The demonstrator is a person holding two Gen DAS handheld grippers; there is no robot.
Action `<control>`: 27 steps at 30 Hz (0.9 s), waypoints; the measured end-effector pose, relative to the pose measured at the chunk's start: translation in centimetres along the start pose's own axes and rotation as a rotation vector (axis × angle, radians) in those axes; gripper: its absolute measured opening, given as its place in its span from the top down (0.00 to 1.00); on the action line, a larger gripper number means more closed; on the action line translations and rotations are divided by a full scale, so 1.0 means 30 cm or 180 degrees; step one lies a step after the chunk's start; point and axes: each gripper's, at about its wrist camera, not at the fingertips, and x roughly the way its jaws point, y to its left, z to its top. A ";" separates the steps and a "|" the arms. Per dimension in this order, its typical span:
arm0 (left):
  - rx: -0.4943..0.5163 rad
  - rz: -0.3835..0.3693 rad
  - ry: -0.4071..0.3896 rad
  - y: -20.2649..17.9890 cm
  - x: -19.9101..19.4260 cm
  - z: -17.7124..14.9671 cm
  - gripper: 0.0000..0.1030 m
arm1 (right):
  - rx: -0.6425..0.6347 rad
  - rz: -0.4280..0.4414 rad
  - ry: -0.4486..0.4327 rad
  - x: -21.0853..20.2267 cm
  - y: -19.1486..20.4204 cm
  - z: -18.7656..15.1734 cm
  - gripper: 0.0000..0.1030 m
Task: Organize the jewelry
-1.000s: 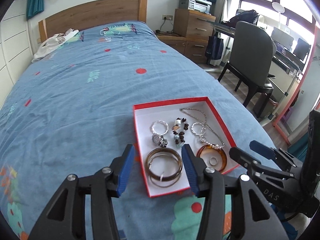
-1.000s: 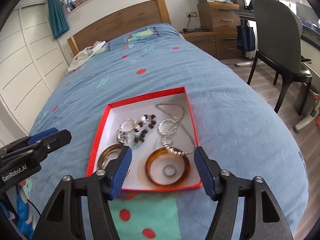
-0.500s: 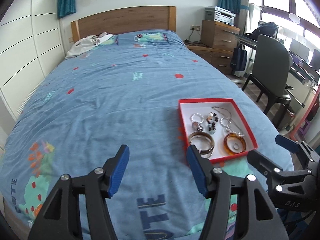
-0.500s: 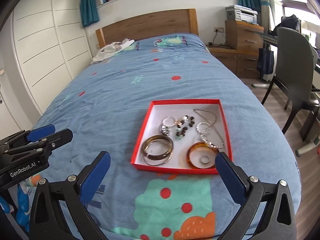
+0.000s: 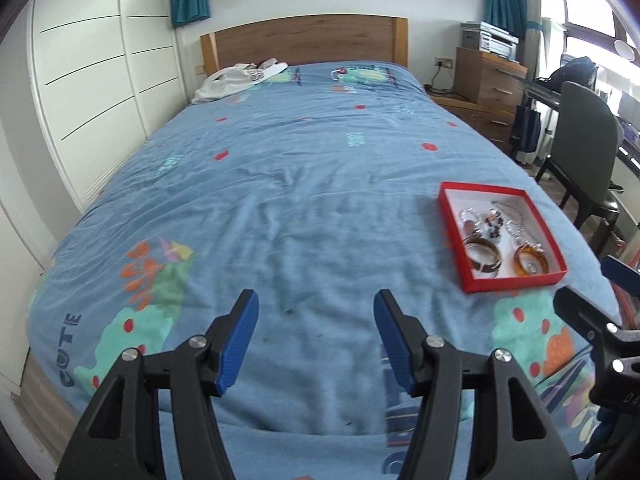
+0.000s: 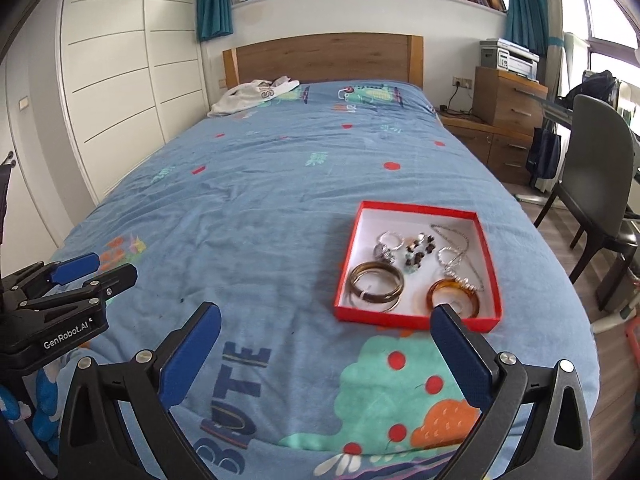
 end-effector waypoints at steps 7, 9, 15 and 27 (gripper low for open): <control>-0.0068 0.0096 0.0062 0.084 -0.014 -0.078 0.44 | -0.0168 0.0005 -0.0009 -0.045 0.107 -0.043 0.01; -0.0103 0.0086 0.0089 0.101 -0.018 -0.096 0.44 | -0.0204 0.0014 -0.0028 -0.061 0.128 -0.050 0.01; -0.0128 0.0098 0.0121 0.120 -0.018 -0.128 0.44 | -0.0226 0.0053 -0.0031 -0.086 0.159 -0.057 0.01; -0.0123 0.0035 0.0222 0.105 0.013 -0.148 0.44 | -0.0119 0.0053 0.0049 -0.056 0.136 -0.068 0.01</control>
